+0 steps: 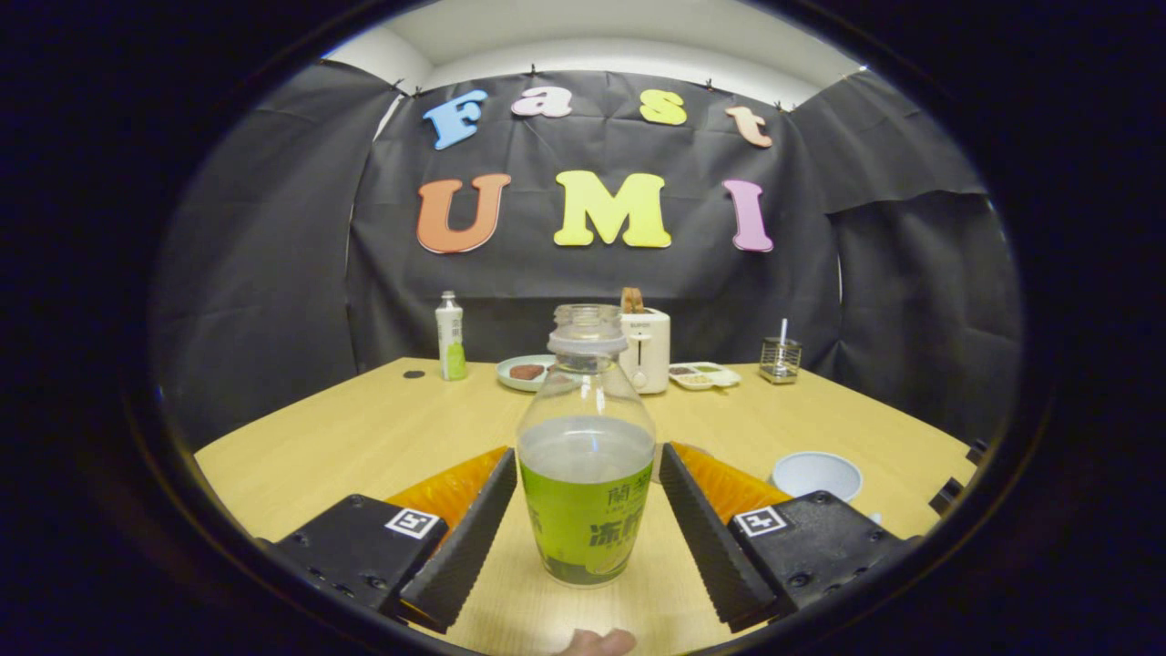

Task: Take the bottle from table, then pour the juice into the cup, finally place the bottle on the coaster

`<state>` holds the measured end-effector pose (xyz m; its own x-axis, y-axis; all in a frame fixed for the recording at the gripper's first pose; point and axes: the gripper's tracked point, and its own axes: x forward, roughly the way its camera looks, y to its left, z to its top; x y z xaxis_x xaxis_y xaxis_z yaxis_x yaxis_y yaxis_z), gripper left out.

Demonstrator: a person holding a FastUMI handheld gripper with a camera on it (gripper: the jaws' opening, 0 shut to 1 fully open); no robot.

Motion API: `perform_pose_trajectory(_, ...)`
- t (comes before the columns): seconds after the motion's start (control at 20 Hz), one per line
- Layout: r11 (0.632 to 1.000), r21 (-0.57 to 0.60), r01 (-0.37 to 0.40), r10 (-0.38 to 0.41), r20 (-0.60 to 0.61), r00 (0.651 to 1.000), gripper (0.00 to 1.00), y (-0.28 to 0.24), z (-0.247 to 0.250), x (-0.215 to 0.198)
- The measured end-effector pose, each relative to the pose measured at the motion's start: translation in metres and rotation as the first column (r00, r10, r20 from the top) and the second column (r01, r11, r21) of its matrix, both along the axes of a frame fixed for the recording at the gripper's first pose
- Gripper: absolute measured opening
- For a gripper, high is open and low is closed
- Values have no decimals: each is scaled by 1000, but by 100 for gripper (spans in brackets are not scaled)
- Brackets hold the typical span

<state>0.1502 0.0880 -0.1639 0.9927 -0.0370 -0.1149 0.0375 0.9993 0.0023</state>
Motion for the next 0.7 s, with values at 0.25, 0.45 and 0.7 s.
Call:
perform_pose_trajectory(0.25, 999, -22, 35, -35, 3, 999, 82, -7, 4, 0)
perform_pose_trajectory(0.45, 997, 74, 7, -8, 15, 1000, 81, -3, 17, -11)
perform_pose_trajectory(0.7, 982, 186, -42, 31, 63, 998, 81, 6, 56, -19)
